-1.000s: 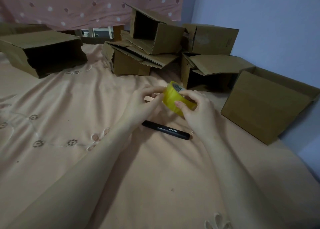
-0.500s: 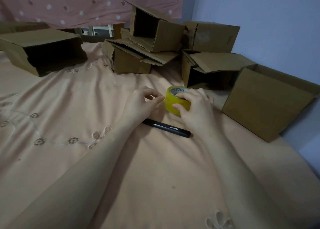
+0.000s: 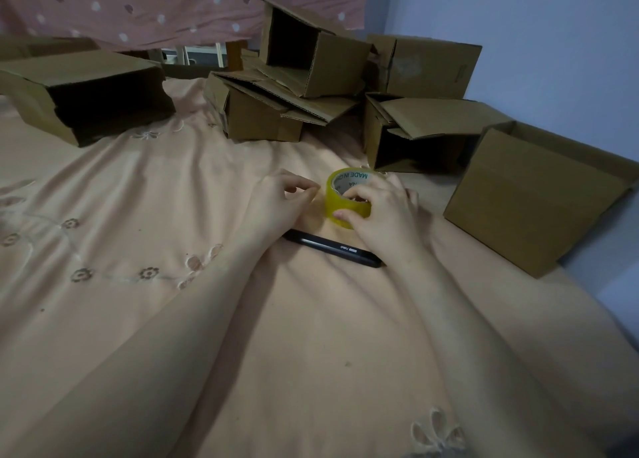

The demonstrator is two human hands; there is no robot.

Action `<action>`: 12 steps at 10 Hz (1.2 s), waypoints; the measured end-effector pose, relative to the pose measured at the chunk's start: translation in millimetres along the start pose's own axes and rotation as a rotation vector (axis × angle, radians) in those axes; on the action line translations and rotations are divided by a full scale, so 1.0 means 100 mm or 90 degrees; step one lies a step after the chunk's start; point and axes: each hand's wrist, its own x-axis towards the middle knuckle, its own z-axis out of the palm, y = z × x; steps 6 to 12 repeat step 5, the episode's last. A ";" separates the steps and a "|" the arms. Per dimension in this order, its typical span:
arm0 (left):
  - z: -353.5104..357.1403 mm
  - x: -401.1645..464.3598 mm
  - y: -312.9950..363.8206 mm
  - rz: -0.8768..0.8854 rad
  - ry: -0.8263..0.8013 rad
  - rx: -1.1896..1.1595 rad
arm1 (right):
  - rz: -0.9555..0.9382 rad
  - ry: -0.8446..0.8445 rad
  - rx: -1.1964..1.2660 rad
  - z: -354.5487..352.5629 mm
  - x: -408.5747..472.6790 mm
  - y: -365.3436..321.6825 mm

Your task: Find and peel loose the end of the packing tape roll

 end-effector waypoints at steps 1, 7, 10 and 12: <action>-0.01 0.01 -0.06 -0.013 -0.015 -0.009 | 0.014 -0.025 -0.004 0.00 0.00 0.02; -0.07 -0.02 -0.12 -0.032 -0.064 0.001 | 0.016 0.028 0.112 -0.02 -0.01 0.09; -0.07 -0.02 -0.12 -0.032 -0.064 0.001 | 0.016 0.028 0.112 -0.02 -0.01 0.09; -0.07 -0.02 -0.12 -0.032 -0.064 0.001 | 0.016 0.028 0.112 -0.02 -0.01 0.09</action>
